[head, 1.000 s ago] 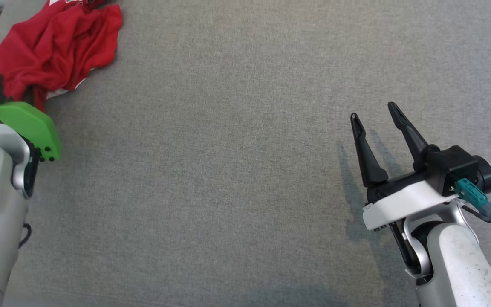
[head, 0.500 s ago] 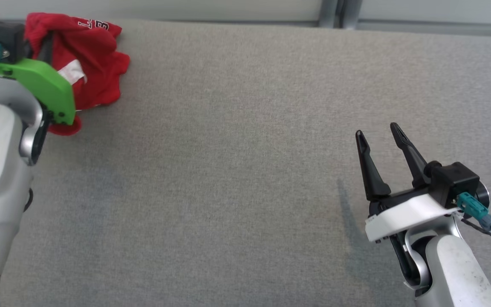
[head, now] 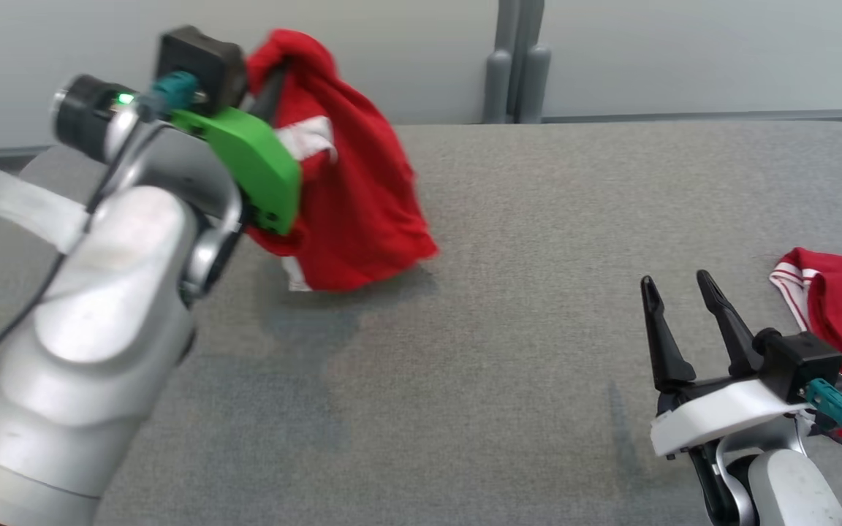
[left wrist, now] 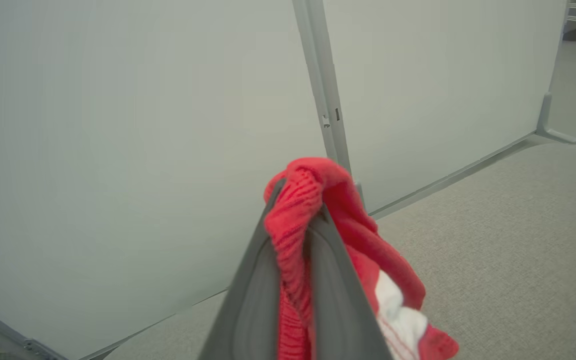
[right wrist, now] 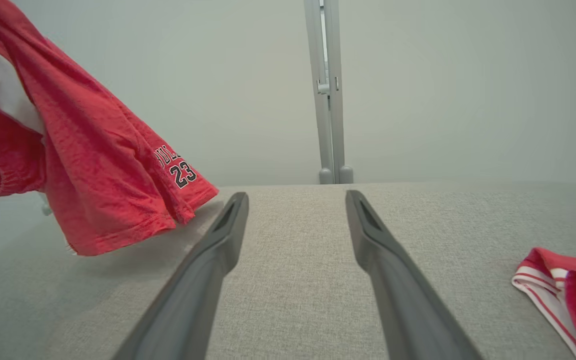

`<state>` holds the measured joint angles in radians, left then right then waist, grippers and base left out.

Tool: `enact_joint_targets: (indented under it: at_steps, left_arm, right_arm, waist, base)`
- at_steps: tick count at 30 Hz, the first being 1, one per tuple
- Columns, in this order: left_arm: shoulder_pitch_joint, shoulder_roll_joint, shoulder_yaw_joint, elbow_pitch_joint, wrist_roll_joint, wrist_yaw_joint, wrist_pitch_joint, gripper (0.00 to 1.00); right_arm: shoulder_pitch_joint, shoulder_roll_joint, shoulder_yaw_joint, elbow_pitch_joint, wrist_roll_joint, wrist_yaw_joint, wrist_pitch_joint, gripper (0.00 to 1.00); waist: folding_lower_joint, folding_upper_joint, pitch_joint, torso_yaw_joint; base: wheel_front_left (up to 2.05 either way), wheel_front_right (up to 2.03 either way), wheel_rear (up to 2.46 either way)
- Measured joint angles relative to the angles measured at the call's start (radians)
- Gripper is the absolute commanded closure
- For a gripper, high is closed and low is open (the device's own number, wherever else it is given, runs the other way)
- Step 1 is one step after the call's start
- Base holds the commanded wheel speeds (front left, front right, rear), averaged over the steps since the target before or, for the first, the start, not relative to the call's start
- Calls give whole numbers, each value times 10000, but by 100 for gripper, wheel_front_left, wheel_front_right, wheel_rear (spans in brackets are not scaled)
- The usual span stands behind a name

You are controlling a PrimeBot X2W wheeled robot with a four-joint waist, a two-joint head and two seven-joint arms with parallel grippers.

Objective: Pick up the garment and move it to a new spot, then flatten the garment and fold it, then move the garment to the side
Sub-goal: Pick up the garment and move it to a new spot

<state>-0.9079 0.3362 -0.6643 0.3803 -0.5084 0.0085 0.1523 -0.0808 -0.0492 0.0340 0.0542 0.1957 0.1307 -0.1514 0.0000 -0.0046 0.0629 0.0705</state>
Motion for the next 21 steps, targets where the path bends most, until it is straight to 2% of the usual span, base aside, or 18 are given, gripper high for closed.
enact_joint_targets:
  at_steps: [8, 15, 21]
  left_arm:
    - [653, -1104, -692, -1496, -123, 458, 502, 100]
    - [1218, -1965, -1304, -2428, -71, 1147, 744, 100]
    - [1788, -2284, -1457, -2061, -205, 1657, 859, 100]
  right_arm:
    - [256, -2, -485, 23, 38, 0, -75, 0]
    - [354, -2, -813, -109, 2, 0, -73, 0]
    - [347, -2, -677, -136, -38, 0, -36, 0]
  waist:
    - [0, 0, -403, -482]
    - [0, 0, -540, -834]
    - [0, 0, -346, -968]
  base:
    - [0, 0, 0]
    - [0, 0, 0]
    - [0, 0, 0]
